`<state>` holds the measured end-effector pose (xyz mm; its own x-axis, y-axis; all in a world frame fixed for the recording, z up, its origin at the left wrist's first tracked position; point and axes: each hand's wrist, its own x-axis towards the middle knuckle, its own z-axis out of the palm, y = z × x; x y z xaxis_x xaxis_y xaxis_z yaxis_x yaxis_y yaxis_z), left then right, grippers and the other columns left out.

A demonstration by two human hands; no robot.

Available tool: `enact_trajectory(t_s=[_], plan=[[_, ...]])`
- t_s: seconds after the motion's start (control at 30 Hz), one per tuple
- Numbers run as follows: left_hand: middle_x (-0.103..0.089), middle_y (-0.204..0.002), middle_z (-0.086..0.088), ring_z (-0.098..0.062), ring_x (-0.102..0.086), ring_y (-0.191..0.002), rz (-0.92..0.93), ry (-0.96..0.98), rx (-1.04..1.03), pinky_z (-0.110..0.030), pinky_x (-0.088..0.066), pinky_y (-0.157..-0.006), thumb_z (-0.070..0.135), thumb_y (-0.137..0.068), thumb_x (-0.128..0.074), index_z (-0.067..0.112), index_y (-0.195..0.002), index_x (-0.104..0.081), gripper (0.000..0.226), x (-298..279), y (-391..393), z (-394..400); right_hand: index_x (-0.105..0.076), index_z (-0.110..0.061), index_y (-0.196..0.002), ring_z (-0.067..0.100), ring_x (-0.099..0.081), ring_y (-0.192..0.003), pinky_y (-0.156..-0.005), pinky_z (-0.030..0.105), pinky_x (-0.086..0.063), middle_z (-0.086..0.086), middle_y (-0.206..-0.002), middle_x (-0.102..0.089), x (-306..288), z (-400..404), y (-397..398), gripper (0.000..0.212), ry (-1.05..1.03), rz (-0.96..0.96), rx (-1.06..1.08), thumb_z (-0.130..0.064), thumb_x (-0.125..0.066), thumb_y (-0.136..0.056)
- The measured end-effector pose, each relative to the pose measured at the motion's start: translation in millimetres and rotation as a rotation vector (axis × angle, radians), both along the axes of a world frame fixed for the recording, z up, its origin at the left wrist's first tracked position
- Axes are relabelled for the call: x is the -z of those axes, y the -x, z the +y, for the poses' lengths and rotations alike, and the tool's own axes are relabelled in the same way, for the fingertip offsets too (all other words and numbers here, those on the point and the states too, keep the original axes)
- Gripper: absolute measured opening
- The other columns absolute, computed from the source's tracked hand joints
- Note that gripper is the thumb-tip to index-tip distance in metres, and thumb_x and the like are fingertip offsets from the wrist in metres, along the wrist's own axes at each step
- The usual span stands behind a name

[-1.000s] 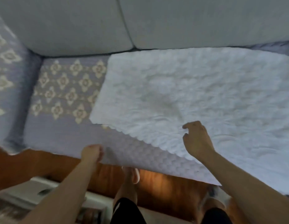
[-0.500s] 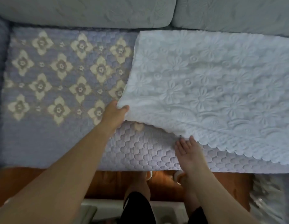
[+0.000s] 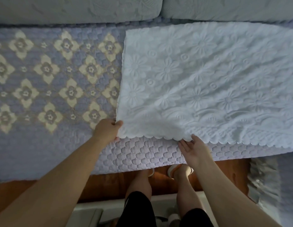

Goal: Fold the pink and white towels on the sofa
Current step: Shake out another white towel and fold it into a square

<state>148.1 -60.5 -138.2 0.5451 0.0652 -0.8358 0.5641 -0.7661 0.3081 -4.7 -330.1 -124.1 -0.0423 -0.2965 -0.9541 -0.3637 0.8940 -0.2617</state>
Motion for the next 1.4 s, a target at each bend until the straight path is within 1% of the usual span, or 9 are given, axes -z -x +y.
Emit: enact_trajectory(t_s=[0.1,0.2,0.3,0.43,0.63,0.83,1.0,1.2,1.4], plan=[[-0.07,-0.078,-0.011,-0.027,-0.072,-0.063,-0.106,0.022,-0.115,-0.039,-0.057,-0.059,0.043,-0.097,-0.059,0.004,-0.087,-0.063,0.04,3.9,10.4,-5.1,-0.066,-0.014,-0.11,0.022,-0.074,-0.085,-0.082,0.039,-0.06,0.008,-0.098,-0.074,2.0,-0.3,-5.1,0.02,0.067,0.18,-0.141,-0.025,-0.065,-0.094],[-0.061,-0.077,-0.012,-0.03,-0.066,-0.069,-0.164,0.029,-0.272,-0.03,-0.046,-0.053,0.04,-0.087,-0.073,0.001,-0.091,-0.054,0.043,0.2,28.7,-9.2,-0.064,-0.006,-0.085,0.02,-0.058,-0.055,-0.058,0.031,-0.052,0.007,-0.07,-0.062,2.3,10.3,-9.5,0.021,0.246,0.444,-0.367,-0.026,-0.062,-0.089],[-0.053,-0.07,-0.011,-0.023,-0.055,-0.058,-0.116,0.098,-0.535,-0.031,-0.043,-0.058,0.021,-0.086,-0.077,0.008,-0.081,-0.05,0.031,-4.1,48.7,-15.6,-0.065,-0.005,-0.088,0.02,-0.061,-0.056,-0.058,0.03,-0.055,0.008,-0.07,-0.062,0.5,37.4,-18.9,0.02,0.059,0.259,-0.596,-0.024,-0.062,-0.094],[-0.054,-0.061,-0.009,-0.018,-0.045,-0.045,0.013,0.106,-0.79,-0.021,-0.034,-0.037,0.019,-0.089,-0.076,0.009,-0.081,-0.052,0.027,-13.7,56.6,-14.4,-0.068,-0.004,-0.104,0.024,-0.072,-0.087,-0.073,0.038,-0.061,0.009,-0.092,-0.072,-3.4,68.8,-31.7,0.024,-0.283,0.023,-0.383,-0.027,-0.069,-0.095],[-0.056,-0.066,-0.015,-0.016,-0.045,-0.04,-0.046,0.122,-0.771,-0.016,-0.031,-0.032,0.016,-0.088,-0.076,0.007,-0.077,-0.051,0.03,-33.9,45.6,-14.6,-0.065,-0.002,-0.113,0.026,-0.072,-0.098,-0.078,0.041,-0.059,0.014,-0.103,-0.074,-6.5,81.7,-49.0,0.029,-0.427,-0.035,-0.104,-0.026,-0.067,-0.097],[-0.06,-0.076,-0.007,-0.013,-0.054,-0.061,-0.056,0.253,-0.718,-0.022,-0.048,-0.06,0.015,-0.092,-0.071,0.004,-0.107,-0.07,0.019,-40.7,39.1,-11.5,-0.061,0.003,-0.118,0.023,-0.073,-0.094,-0.096,0.029,-0.052,0.014,-0.101,-0.074,-8.1,71.5,-41.8,0.039,-0.236,-0.191,0.085,-0.018,-0.071,-0.087],[-0.072,-0.102,-0.01,-0.017,-0.063,-0.089,0.156,0.405,-0.897,-0.027,-0.053,-0.075,0.009,-0.094,-0.067,0.009,-0.109,-0.068,0.014,-30.5,27.5,-9.2,-0.066,-0.009,-0.114,0.023,-0.074,-0.097,-0.076,0.032,-0.061,0.008,-0.105,-0.076,2.1,57.6,-36.7,0.026,-0.107,-0.07,-0.002,-0.003,-0.071,-0.09],[-0.062,-0.088,-0.002,-0.019,-0.06,-0.074,-0.181,0.041,-0.13,-0.028,-0.044,-0.058,0.029,-0.093,-0.064,0.015,-0.094,-0.057,0.015,-12.4,35.4,-5.9,-0.067,-0.008,-0.089,0.03,-0.076,-0.081,-0.076,0.045,-0.064,0.013,-0.089,-0.076,22.0,61.5,-24.7,0.011,0.148,0.203,-0.461,-0.013,-0.076,-0.084],[-0.04,-0.116,-0.001,-0.024,-0.055,-0.099,-0.279,-0.101,-0.078,-0.041,-0.053,-0.086,0.049,-0.088,-0.068,0.014,-0.115,-0.056,0.046,-1.5,32.6,-9.8,-0.063,-0.011,-0.084,0.025,-0.06,-0.057,-0.067,0.037,-0.062,0.008,-0.074,-0.063,12.5,62.4,-24.5,0.008,0.096,0.395,-0.729,-0.018,-0.066,-0.085]])
